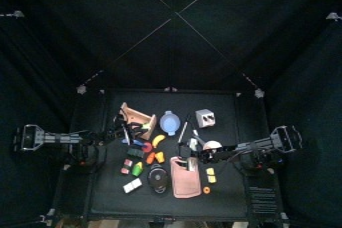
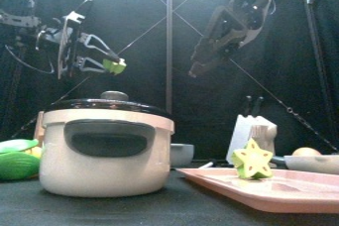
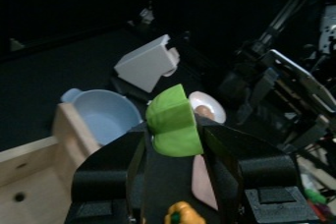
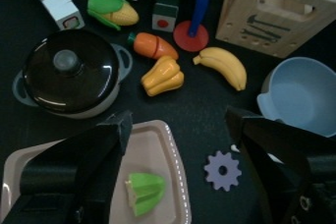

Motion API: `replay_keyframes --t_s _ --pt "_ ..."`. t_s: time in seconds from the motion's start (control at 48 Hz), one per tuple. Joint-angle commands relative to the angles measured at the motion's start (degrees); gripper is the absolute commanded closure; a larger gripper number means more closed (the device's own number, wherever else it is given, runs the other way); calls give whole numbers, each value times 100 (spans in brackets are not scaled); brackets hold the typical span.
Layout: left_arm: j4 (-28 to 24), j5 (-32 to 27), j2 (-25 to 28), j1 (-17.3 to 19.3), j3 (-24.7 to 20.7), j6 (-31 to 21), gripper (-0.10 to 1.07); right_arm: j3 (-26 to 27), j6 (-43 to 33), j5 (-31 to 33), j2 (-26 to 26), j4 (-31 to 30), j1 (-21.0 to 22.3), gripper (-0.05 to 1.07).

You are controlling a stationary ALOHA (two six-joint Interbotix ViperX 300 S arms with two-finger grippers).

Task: Place starfruit in toolbox

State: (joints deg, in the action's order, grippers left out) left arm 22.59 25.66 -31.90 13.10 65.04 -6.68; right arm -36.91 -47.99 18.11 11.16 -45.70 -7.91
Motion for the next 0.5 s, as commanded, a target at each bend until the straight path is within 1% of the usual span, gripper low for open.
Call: replay_keyframes --t_s 0.0,0.083,0.208,0.375,0.479 --pt "-26 -782 -246 431 -97 272 36 18 -9 -35 167 88 9 -1" --pt "-44 -1169 -343 712 -62 510 36 -26 -9 -35 132 141 9 -1" --pt "-167 -1485 -334 1037 -44 721 35 -88 -9 -26 70 211 9 -1" --pt "-563 -1608 -264 1406 9 817 35 -114 0 -26 18 334 9 -1" --pt "-712 -1608 -255 1477 62 817 35 -114 0 -26 18 334 9 -1"
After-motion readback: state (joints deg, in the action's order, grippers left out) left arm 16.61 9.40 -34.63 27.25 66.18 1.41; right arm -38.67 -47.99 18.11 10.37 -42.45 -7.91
